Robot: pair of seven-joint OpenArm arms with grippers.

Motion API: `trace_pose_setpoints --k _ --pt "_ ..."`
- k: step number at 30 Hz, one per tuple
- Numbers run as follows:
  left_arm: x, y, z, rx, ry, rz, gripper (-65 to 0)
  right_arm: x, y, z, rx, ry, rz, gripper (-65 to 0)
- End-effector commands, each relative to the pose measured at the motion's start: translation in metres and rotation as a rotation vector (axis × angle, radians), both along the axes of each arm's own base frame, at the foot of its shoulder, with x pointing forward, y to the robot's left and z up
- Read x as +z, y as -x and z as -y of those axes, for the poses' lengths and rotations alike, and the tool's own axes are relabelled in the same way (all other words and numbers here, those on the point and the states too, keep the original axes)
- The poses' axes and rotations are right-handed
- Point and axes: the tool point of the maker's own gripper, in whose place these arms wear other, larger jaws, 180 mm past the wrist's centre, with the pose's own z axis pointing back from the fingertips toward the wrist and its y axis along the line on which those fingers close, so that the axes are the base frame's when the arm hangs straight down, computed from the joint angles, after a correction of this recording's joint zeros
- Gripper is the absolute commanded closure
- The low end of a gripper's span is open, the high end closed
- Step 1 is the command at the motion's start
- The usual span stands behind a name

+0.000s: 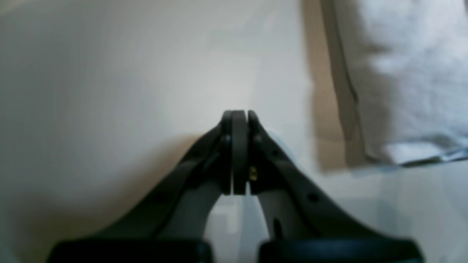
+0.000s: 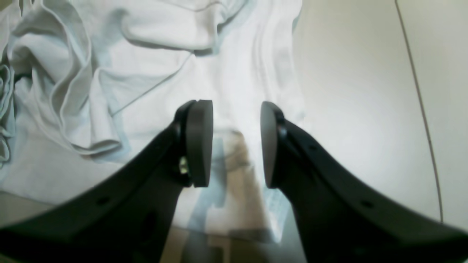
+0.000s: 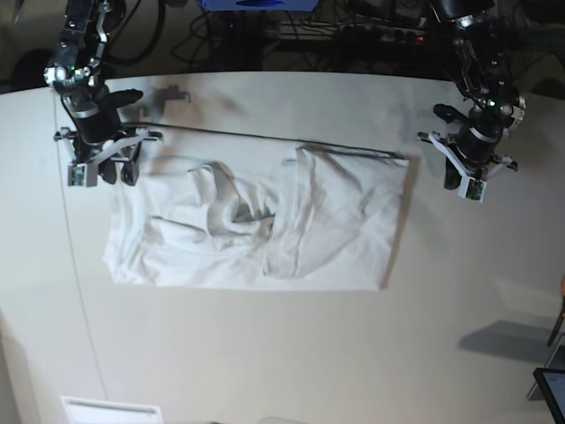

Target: Fold the T-shirt properly

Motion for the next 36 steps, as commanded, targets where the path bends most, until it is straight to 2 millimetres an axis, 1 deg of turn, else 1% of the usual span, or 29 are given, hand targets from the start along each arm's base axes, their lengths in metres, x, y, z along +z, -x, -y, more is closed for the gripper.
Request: trace_pose_setpoints --k 1,3,8,10,15,19,20,21,23,25,26,28,30,31,33,36 --pt "0.017 -0.010 -0.002 -0.004 -0.013 0.060 0.0 0.015 -0.009 0.000 0.006 0.000 0.061 -21.5" --pt "0.017 -0.012 0.001 -0.013 -0.011 0.062 0.0 0.015 -0.009 0.000 0.006 0.000 0.062 -21.5" --pt "0.022 -0.017 0.000 -0.014 -0.015 0.078 0.0 0.018 -0.014 -0.002 0.003 -0.006 0.075 -21.3" --pt "0.026 -0.023 -0.001 -0.009 -0.013 0.091 0.0 0.023 -0.020 -0.002 0.003 -0.007 0.093 -21.3" --pt "0.026 -0.024 -0.001 -0.012 -0.014 0.094 0.0 0.035 -0.037 -0.003 0.009 -0.006 0.124 -21.5" --pt "0.028 -0.024 -0.002 -0.011 -0.018 0.096 0.0 0.039 -0.056 -0.003 0.029 -0.002 0.039 -21.5" --pt "0.028 -0.024 -0.004 -0.013 -0.024 0.093 0.0 0.041 -0.060 0.001 0.023 -0.002 0.018 -21.5" --pt "0.027 -0.023 -0.005 -0.015 -0.027 0.088 0.0 0.044 -0.064 0.004 0.016 -0.003 0.011 -21.6" --pt "0.025 -0.021 -0.006 -0.014 -0.028 0.081 0.0 0.056 -0.075 0.007 0.006 -0.044 0.036 -21.6" --pt "0.025 -0.020 -0.008 -0.010 -0.031 0.079 0.0 0.068 -0.082 0.015 -0.015 -0.121 0.067 -21.9" --pt "0.025 -0.019 -0.009 -0.008 -0.031 0.079 0.0 0.074 -0.085 0.019 -0.024 -0.179 0.079 -23.4" --pt "0.025 -0.019 -0.009 -0.009 -0.033 0.079 0.0 0.066 -0.085 0.027 -0.048 -0.294 0.040 -30.8" --pt "0.024 -0.015 -0.010 -0.010 -0.038 0.072 0.0 0.052 -0.083 0.038 -0.088 -0.429 0.003 -39.2" --pt "0.024 -0.015 -0.009 -0.011 -0.038 0.071 0.0 0.044 -0.081 0.041 -0.107 -0.488 -0.015 -41.8" --pt "0.023 -0.013 -0.010 -0.010 -0.039 0.066 0.0 0.026 -0.076 0.049 -0.145 -0.614 -0.039 -42.7" --pt "0.017 -0.010 -0.013 -0.007 -0.072 0.041 0.0 0.007 -0.073 0.055 -0.171 -0.733 -0.063 -42.7"
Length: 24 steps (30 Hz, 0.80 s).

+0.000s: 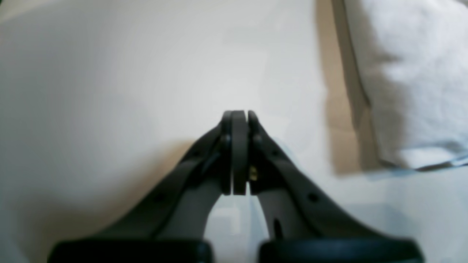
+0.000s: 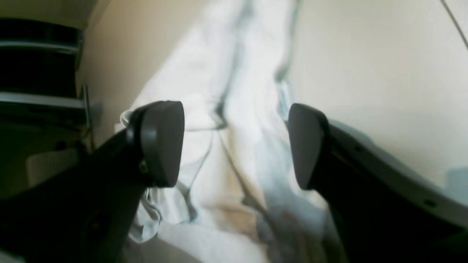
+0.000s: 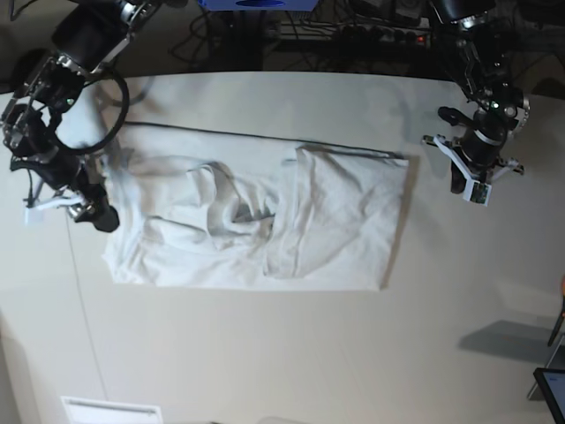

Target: Fold the T-shirt properly

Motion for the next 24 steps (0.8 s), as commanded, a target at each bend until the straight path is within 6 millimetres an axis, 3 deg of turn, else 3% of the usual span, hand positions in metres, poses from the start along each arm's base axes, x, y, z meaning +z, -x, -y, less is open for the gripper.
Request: trace_pose_setpoints --k 1,5,24 --pt "0.010 -0.006 -0.004 0.002 -0.027 0.032 0.0 0.015 -0.012 0.011 -0.015 -0.003 0.062 -42.7" --pt "0.006 -0.004 -0.009 0.005 -0.102 0.001 0.0 0.003 -0.007 0.023 -0.023 -0.018 0.026 -42.7" --pt "0.005 -0.004 -0.006 -0.002 -0.101 -0.004 0.0 -0.020 0.010 0.027 -0.038 0.026 -0.097 -42.5"
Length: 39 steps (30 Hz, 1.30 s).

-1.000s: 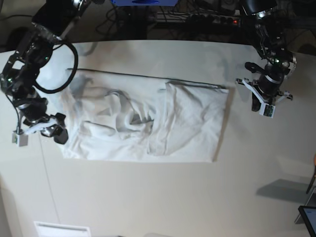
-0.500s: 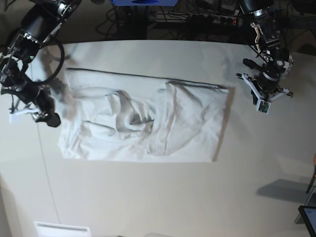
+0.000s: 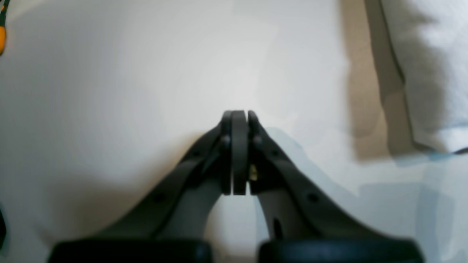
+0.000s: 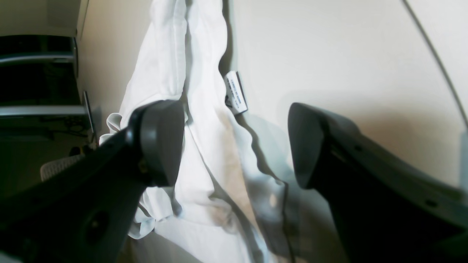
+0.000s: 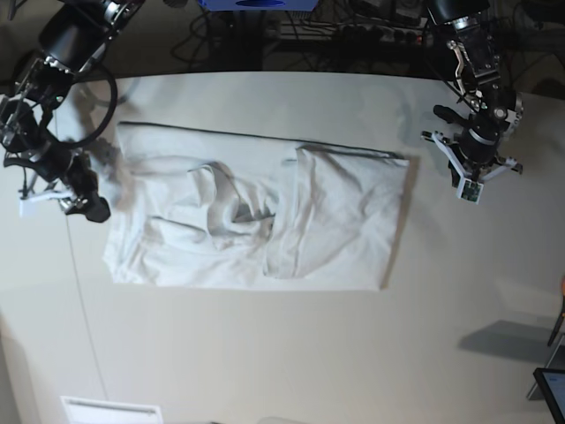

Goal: Fold the T-shirt properly
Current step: 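Hold both shirt corners with both grippers and pull them apart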

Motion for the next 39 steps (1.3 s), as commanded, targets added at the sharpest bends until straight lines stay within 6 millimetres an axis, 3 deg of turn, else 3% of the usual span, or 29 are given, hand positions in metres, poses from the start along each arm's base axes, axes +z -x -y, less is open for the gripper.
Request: trace_pose_setpoints --k 1,6,11,21,28,32,39 --pt "0.014 -0.009 -0.003 -0.005 -0.011 0.048 0.0 0.004 -0.003 0.006 0.011 0.052 -0.004 -42.5" --pt "0.016 -0.012 0.005 0.001 0.077 0.085 0.0 0.008 -0.005 0.011 0.034 0.189 -0.003 -42.5" --pt "0.019 -0.015 0.011 0.003 0.181 0.120 0.0 0.009 -0.004 0.011 0.033 0.194 -0.002 -42.5" --pt "-0.009 -0.006 0.011 0.028 0.226 0.052 0.0 0.005 0.002 0.014 0.028 0.196 -0.015 -42.7" --pt "-0.009 -0.006 0.011 0.026 0.228 0.051 0.0 0.005 0.002 0.014 0.029 0.196 -0.014 -42.7" --pt "-0.013 -0.003 0.026 -0.058 0.248 0.019 0.0 0.005 0.001 0.013 0.031 0.196 -0.014 -42.7" --pt "-0.030 0.002 0.016 -0.011 0.247 -0.096 0.0 0.005 0.002 0.014 0.029 0.196 -0.014 -42.7"
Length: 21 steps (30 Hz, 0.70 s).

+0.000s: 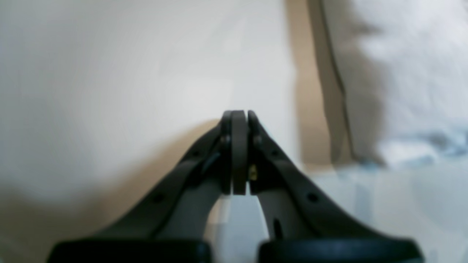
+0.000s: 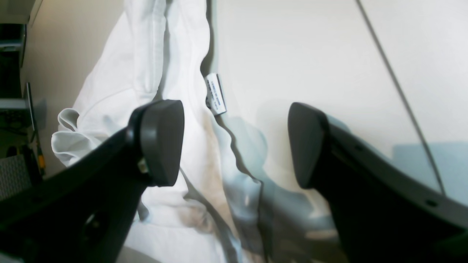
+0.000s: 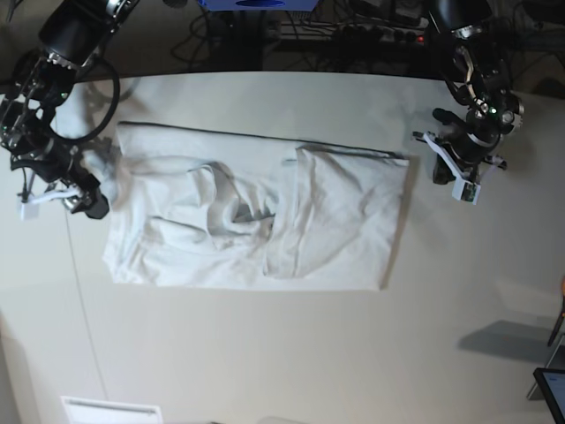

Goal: Fold the T-shirt properly
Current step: 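Hold both shirt corners with both grippers and pull them apart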

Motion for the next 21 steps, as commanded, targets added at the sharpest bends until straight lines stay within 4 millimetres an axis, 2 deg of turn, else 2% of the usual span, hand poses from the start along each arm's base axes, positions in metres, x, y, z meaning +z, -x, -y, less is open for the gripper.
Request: trace_pose_setpoints --k 1,7,13,21 --pt "-0.007 0.006 -0.007 0.009 0.000 -0.042 0.0 0.005 -0.001 0.006 0.002 0.024 0.002 -42.7" --pt "-0.013 0.006 -0.016 0.056 0.176 -0.034 0.0 0.005 0.000 0.009 0.002 0.030 0.000 -42.7" --pt "-0.013 0.006 -0.025 0.080 0.235 -0.029 0.0 0.006 0.000 0.013 0.005 0.042 0.000 -42.7" --pt "-0.010 0.004 -0.016 0.089 0.318 -0.035 0.0 0.006 0.000 0.014 0.006 0.046 -0.001 -42.7"
